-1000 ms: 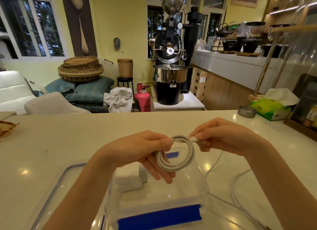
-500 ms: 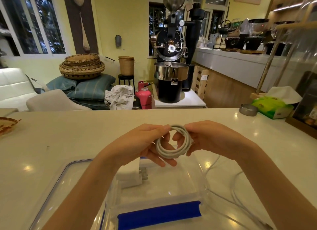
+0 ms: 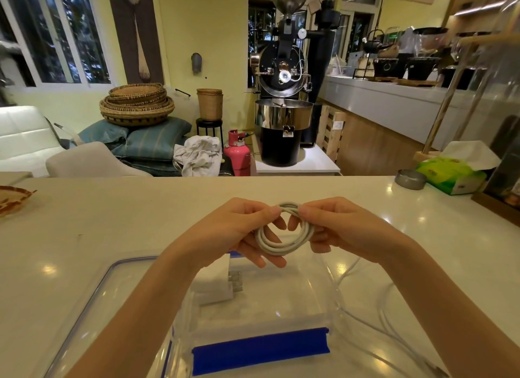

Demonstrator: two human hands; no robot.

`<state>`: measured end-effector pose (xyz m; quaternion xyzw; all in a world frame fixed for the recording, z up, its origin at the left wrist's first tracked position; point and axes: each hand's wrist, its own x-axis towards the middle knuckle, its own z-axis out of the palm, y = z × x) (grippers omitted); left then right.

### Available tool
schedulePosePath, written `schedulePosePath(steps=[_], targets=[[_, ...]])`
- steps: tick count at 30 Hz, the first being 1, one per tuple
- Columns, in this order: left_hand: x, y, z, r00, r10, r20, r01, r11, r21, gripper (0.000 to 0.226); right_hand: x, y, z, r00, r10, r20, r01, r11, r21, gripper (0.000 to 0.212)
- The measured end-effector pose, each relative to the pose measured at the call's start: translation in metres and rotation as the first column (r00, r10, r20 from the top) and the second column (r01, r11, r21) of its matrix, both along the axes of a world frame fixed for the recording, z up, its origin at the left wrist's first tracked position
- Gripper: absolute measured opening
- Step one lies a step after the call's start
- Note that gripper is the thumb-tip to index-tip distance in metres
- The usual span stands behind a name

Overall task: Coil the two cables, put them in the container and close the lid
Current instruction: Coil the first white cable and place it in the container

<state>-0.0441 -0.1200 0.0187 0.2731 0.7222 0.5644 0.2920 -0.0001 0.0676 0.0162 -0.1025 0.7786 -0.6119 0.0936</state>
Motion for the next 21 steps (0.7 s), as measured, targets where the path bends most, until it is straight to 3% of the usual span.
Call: schedulePosePath(steps=[5,10,14,21], targets=[[0.001,-0.002,0.002,0.999,0.006,-0.038,-0.006,1.000,0.002,0.026,0.002,-0.001,0.001,1.000,-0.023,0.008,0.023,1.000,-0.015,0.031],[0.006,0.005,0.000,0.986,0.113,-0.122,-0.104,0.991,0.082,0.017,0.000,-0.001,0.001,0.986,-0.150,-0.077,0.159,0.979,0.127,0.036],[0.007,0.008,-0.003,0.969,0.147,-0.199,-0.129,0.986,0.103,0.015,0.003,-0.003,0.003,0.982,-0.137,-0.128,0.161,0.967,0.196,0.038],[0.006,-0.003,0.007,0.972,-0.066,-0.226,0.055,0.997,-0.053,0.023,0.005,0.003,0.008,0.996,-0.032,-0.087,0.049,0.977,0.205,0.037]])
